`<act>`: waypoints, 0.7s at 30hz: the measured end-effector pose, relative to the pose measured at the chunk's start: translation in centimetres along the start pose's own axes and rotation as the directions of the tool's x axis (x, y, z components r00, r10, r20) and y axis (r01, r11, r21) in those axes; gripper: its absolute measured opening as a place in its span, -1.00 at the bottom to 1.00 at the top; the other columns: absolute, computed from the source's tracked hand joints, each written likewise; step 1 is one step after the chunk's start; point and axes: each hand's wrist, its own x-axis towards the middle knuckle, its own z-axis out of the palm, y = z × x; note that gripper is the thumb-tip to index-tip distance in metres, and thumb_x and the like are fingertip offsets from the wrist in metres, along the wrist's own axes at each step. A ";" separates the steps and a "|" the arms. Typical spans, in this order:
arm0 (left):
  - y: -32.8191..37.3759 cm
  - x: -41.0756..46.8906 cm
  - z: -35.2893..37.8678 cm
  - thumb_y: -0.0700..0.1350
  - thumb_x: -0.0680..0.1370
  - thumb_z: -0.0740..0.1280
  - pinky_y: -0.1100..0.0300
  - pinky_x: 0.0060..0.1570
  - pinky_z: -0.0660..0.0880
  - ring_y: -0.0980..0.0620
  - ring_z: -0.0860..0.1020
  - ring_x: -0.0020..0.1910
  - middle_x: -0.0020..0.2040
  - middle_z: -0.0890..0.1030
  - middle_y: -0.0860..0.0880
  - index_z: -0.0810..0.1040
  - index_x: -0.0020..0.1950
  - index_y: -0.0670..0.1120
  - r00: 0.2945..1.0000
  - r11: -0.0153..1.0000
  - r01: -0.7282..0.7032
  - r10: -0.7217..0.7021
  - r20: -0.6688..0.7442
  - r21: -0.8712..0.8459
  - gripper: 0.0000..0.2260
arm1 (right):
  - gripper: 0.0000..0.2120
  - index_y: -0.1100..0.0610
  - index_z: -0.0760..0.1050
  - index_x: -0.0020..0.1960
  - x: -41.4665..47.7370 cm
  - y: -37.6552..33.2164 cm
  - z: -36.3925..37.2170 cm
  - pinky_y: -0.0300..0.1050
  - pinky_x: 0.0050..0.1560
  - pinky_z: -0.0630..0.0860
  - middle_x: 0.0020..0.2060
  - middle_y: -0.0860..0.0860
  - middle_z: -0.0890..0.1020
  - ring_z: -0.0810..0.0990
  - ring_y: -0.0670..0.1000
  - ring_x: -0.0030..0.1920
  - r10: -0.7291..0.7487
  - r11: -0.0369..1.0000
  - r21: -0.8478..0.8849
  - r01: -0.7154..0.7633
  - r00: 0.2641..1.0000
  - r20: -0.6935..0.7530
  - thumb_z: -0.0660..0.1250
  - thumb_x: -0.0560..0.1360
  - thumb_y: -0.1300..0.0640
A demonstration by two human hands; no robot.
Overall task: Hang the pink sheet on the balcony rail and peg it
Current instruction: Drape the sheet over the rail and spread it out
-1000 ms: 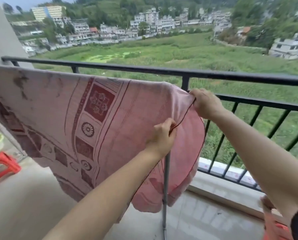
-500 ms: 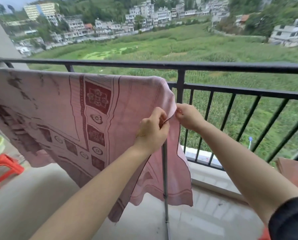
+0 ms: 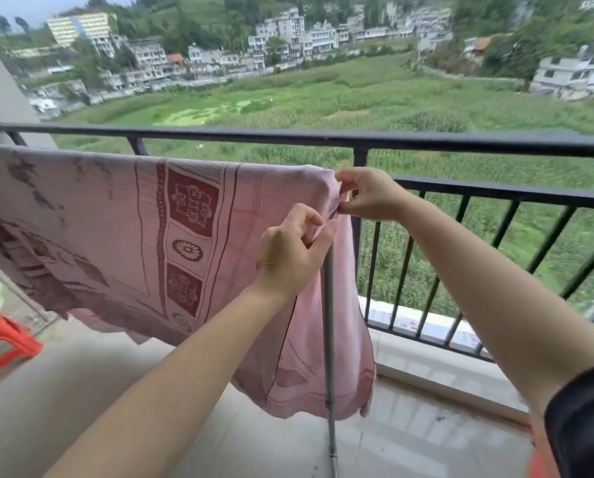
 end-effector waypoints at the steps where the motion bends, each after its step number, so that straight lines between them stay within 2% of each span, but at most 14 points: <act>1: -0.1 0.5 -0.3 0.12 0.56 0.33 0.25 -0.43 0.39 0.16 0.44 -0.50 -0.43 0.50 0.07 0.50 -0.11 -0.03 0.998 0.999 -0.048 0.049 -0.035 0.026 -0.78 | -0.76 0.03 0.63 0.02 0.1 0.1 0.2 -0.10 -0.02 0.58 -0.12 -0.07 0.68 0.65 -0.02 -0.06 -0.053 0.993 -0.103 0.049 0.998 -0.035 0.48 0.38 0.03; 3: -0.8 2.2 -0.6 0.06 0.58 0.33 0.25 -0.35 0.45 0.15 0.52 -0.38 -0.16 0.58 0.04 0.58 0.00 -0.08 0.979 0.986 -0.128 0.143 -0.145 0.108 -0.79 | -0.86 0.11 0.64 -0.03 0.0 0.1 0.7 -0.12 -0.08 0.48 -0.17 -0.03 0.62 0.61 0.05 -0.08 -0.111 0.979 -0.186 0.086 0.985 -0.130 0.40 0.44 0.09; 4: -1.2 3.4 -0.8 0.04 0.59 0.31 0.23 -0.25 0.48 0.08 0.56 -0.24 -0.01 0.57 -0.03 0.58 0.10 -0.10 0.970 0.976 -0.134 0.165 -0.177 0.171 -0.76 | -0.86 0.15 0.62 -0.04 0.0 0.2 0.9 -0.11 -0.07 0.46 -0.17 0.01 0.61 0.60 0.09 -0.07 -0.107 0.979 -0.189 0.074 0.980 -0.170 0.35 0.46 0.13; 6: -2.7 6.2 -1.2 0.06 0.60 0.26 0.13 0.03 0.46 -0.06 0.53 0.09 0.17 0.54 -0.11 0.57 0.24 -0.10 0.980 0.944 -0.107 0.152 -0.126 0.311 -0.68 | -0.85 0.18 0.59 -0.04 -0.2 0.6 1.2 -0.06 -0.05 0.44 -0.15 0.06 0.60 0.56 0.12 -0.06 -0.069 0.986 -0.162 0.037 0.977 -0.200 0.27 0.48 0.18; 7: -3.4 7.3 -1.5 0.10 0.59 0.25 0.05 0.15 0.43 -0.08 0.50 0.16 0.19 0.56 -0.09 0.60 0.22 -0.06 0.991 0.943 -0.087 0.115 -0.067 0.321 -0.66 | -0.85 0.18 0.57 -0.05 -0.4 0.7 1.2 -0.06 -0.07 0.42 -0.15 0.06 0.59 0.55 0.11 -0.07 -0.064 0.989 -0.141 0.034 0.975 -0.212 0.25 0.48 0.18; 9: -4.2 8.9 -2.6 0.15 0.54 0.30 -0.06 0.20 0.46 0.06 0.57 0.10 0.05 0.66 0.06 0.67 0.07 0.03 0.999 0.987 0.013 -0.021 0.044 0.159 -0.73 | -0.83 0.20 0.57 -0.07 -0.8 0.7 0.9 -0.06 -0.12 0.43 -0.16 0.08 0.60 0.54 0.08 -0.10 -0.079 0.994 -0.091 0.056 0.959 -0.272 0.23 0.47 0.16; 11: -4.8 10.0 -3.5 0.06 0.50 0.42 0.09 0.04 0.57 0.26 0.61 -0.15 -0.18 0.67 0.18 0.69 -0.05 0.03 0.989 0.990 0.130 -0.126 0.077 -0.054 -0.86 | -0.82 0.24 0.61 -0.06 -1.2 0.0 0.3 -0.16 -0.13 0.49 -0.15 0.10 0.64 0.55 0.02 -0.13 -0.094 0.996 -0.036 0.087 0.926 -0.366 0.26 0.49 0.19; 12: -4.9 10.5 -4.0 0.01 0.50 0.43 0.19 -0.08 0.57 0.32 0.57 -0.25 -0.25 0.63 0.20 0.69 -0.06 0.00 0.990 0.989 0.134 -0.131 0.049 -0.062 -0.89 | -0.82 0.24 0.63 -0.04 -1.1 -0.4 0.0 -0.26 -0.15 0.49 -0.13 0.10 0.66 0.57 0.01 -0.14 -0.092 0.995 -0.015 0.094 0.909 -0.407 0.28 0.50 0.19; 13: -5.0 11.1 -4.6 -0.01 0.52 0.42 0.25 -0.14 0.54 0.31 0.54 -0.30 -0.27 0.62 0.17 0.68 -0.06 -0.04 0.992 0.991 0.128 -0.128 -0.001 -0.041 -0.88 | -0.80 0.22 0.65 -0.01 -1.0 -1.0 -0.3 -0.29 -0.14 0.48 -0.10 0.09 0.67 0.59 0.00 -0.12 -0.087 0.995 0.004 0.098 0.893 -0.441 0.28 0.51 0.16; 15: -5.8 12.3 -6.0 -0.05 0.56 0.35 0.31 -0.12 0.48 0.16 0.54 -0.22 -0.16 0.65 0.03 0.64 -0.01 -0.11 0.969 0.990 0.143 -0.144 -0.200 -0.021 -0.85 | -0.74 0.18 0.67 0.07 -0.1 -2.4 -0.7 -0.16 -0.05 0.59 -0.03 0.07 0.69 0.66 0.01 -0.07 -0.034 0.986 0.131 0.107 0.883 -0.469 0.26 0.56 0.09; 16: -6.2 12.9 -6.9 -0.07 0.58 0.31 0.33 -0.13 0.45 0.11 0.52 -0.18 -0.12 0.63 -0.03 0.60 -0.01 -0.14 0.928 0.986 0.164 -0.168 -0.333 -0.040 -0.85 | -0.71 0.18 0.66 0.11 0.6 -3.1 -0.9 -0.05 -0.02 0.64 0.01 0.06 0.69 0.68 0.02 -0.04 -0.001 0.964 0.236 0.126 0.884 -0.468 0.23 0.58 0.08; 18: -7.6 14.0 -9.1 -0.10 0.59 0.24 0.29 -0.12 0.41 0.06 0.47 -0.15 -0.11 0.54 -0.06 0.47 -0.07 -0.08 0.786 0.971 0.223 -0.232 -0.573 -0.087 -0.91 | -0.68 0.21 0.65 0.12 2.3 -4.8 -1.5 0.05 0.04 0.64 0.07 0.05 0.68 0.67 -0.01 0.05 0.034 0.929 0.336 0.152 0.873 -0.486 0.18 0.61 0.08; 19: -8.2 14.1 -10.4 -0.11 0.58 0.21 0.31 -0.10 0.39 0.02 0.46 -0.14 -0.10 0.50 -0.06 0.40 -0.11 -0.04 0.724 0.965 0.241 -0.248 -0.644 -0.100 -0.92 | -0.67 0.20 0.65 0.12 3.0 -5.6 -1.9 0.04 0.10 0.62 0.09 0.04 0.68 0.65 -0.05 0.08 0.032 0.934 0.324 0.153 0.866 -0.500 0.18 0.60 0.07; 21: -9.4 14.0 -12.2 -0.12 0.57 0.20 0.30 -0.07 0.39 -0.06 0.50 -0.12 -0.09 0.48 -0.06 0.32 -0.17 0.04 0.674 0.966 0.249 -0.225 -0.704 -0.071 -0.86 | -0.69 0.19 0.65 0.13 3.8 -7.0 -1.9 -0.16 0.10 0.59 0.08 0.02 0.69 0.63 -0.17 0.02 -0.010 0.950 0.267 0.160 0.873 -0.487 0.22 0.60 0.05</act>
